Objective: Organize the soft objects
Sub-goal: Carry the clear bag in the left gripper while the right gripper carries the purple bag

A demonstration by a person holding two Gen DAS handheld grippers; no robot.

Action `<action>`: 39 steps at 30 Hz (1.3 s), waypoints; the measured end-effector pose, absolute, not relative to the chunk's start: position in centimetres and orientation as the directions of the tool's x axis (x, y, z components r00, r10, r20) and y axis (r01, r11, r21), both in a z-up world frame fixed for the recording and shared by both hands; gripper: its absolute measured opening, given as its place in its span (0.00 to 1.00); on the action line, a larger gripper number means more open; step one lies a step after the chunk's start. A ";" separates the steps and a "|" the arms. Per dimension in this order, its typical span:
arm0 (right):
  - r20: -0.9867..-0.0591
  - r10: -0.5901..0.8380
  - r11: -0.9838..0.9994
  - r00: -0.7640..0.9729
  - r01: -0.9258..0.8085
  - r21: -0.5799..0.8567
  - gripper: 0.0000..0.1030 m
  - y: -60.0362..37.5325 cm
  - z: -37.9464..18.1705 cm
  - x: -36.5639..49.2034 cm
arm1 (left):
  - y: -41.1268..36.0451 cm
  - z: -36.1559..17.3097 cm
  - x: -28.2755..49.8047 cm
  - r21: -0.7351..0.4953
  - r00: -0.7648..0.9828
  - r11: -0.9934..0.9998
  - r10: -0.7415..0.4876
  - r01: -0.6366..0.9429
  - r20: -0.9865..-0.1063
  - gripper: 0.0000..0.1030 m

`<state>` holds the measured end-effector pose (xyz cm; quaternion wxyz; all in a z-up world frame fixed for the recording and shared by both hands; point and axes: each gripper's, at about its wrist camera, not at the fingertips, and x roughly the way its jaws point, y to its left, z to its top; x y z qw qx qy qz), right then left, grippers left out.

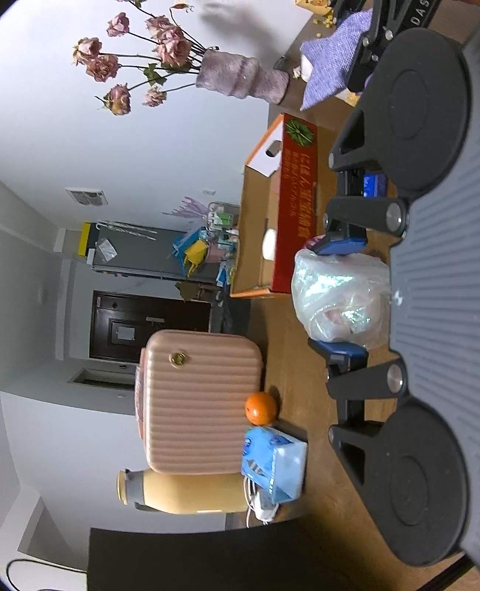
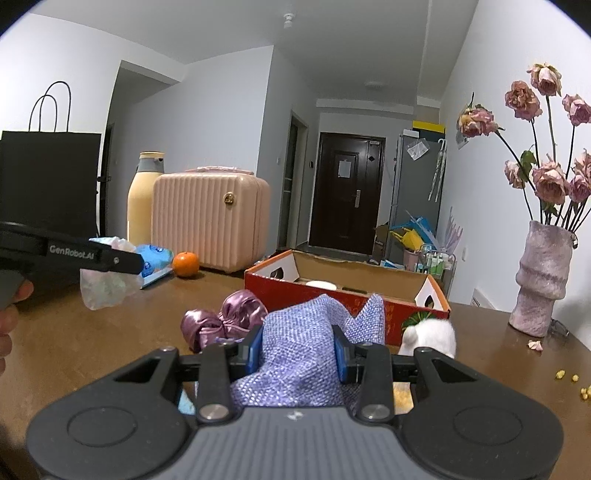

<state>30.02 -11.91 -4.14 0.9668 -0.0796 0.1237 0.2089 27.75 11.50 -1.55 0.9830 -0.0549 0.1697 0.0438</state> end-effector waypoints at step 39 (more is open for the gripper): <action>-0.371 0.326 0.895 0.869 -0.410 -0.175 0.35 -10.0 1.6 38.8 | 8.5 3.9 36.7 -0.081 0.940 0.995 0.033 -0.064 -0.339 0.44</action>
